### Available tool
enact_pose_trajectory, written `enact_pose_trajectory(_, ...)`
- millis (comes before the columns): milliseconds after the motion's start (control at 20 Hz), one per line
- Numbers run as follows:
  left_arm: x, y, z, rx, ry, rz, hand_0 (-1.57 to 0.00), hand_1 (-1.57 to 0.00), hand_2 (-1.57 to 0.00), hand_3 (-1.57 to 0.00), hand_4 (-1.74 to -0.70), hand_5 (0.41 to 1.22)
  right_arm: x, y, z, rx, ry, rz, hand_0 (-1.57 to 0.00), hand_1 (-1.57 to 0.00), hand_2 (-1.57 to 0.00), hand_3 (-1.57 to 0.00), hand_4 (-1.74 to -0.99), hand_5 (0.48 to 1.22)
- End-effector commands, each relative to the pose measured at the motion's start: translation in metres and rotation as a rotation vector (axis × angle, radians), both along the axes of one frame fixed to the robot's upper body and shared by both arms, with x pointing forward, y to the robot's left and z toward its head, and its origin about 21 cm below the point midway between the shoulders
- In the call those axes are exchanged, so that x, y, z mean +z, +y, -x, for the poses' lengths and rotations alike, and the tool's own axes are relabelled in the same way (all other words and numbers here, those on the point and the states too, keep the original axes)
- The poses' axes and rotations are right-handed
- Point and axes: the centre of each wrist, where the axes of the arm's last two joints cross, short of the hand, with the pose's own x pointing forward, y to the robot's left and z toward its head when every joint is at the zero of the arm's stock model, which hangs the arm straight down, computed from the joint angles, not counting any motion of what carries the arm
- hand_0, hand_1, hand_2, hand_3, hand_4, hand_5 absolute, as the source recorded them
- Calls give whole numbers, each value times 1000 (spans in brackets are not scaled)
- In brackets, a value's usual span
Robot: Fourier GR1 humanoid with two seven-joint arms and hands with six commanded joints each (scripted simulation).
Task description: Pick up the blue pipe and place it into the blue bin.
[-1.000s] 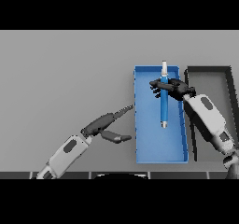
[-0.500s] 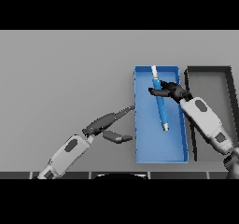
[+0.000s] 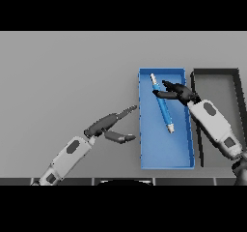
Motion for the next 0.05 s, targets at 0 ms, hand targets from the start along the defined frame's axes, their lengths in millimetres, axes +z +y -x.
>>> enact_pose_trajectory(0,-6,-3,1,-6,1,-1,1,1,1,1,-920,468,1,-1,-1,-1,2,-3,-9,-8,-7,-6,-1129,677)
